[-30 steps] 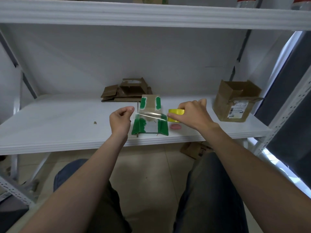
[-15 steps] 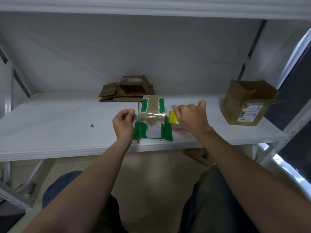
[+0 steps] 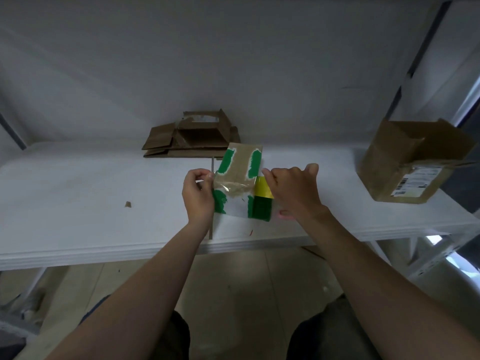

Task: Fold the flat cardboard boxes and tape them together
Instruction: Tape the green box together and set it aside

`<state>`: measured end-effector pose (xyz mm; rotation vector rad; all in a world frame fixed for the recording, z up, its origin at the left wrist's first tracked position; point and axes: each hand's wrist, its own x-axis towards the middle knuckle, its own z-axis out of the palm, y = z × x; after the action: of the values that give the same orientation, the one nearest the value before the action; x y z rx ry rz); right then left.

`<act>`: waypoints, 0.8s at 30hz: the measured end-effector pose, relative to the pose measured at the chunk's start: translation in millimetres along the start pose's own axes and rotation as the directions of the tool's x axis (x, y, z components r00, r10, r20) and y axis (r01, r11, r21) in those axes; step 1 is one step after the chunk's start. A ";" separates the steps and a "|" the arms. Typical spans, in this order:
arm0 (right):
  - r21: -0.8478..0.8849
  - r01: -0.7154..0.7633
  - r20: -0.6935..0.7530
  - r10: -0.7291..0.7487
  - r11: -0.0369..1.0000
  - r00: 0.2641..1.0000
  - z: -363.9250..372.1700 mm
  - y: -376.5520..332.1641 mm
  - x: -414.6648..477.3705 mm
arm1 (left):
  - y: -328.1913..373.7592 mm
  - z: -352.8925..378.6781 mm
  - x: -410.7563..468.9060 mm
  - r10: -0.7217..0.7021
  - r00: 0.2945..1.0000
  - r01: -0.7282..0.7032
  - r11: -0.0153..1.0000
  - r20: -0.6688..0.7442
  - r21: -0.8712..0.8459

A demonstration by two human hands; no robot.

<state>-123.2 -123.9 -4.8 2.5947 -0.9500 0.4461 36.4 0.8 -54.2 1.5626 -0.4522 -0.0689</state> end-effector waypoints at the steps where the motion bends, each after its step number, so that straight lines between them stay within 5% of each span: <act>1: 0.027 -0.036 -0.019 0.036 0.999 0.999 4.5 -0.9 2.9 | -2.2 3.3 2.0 0.008 1.000 -0.008 1.000 0.006 0.013; 10: 0.288 -0.117 -0.057 0.140 0.950 0.989 19.0 -0.4 10.1 | -9.9 9.6 16.5 -0.115 0.979 0.123 0.992 0.171 -0.039; 13: 0.323 -0.139 -0.060 0.167 0.936 0.984 20.7 1.3 13.8 | -16.8 6.0 21.2 -0.124 0.964 0.112 0.992 0.236 0.065; 18: 0.270 -0.172 -0.022 0.184 0.948 0.983 19.0 1.6 21.2 | -11.8 7.1 29.4 0.003 0.994 -0.025 0.979 0.108 0.202; 24: 0.232 -0.127 0.010 0.129 0.964 0.992 20.1 2.3 23.6 | 19.1 9.8 13.2 -0.027 0.996 0.004 0.962 0.082 0.274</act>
<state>-104.1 -147.1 -12.9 2.7454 -1.1298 0.6320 40.8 -12.3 -33.1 1.8408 -0.5335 -0.0877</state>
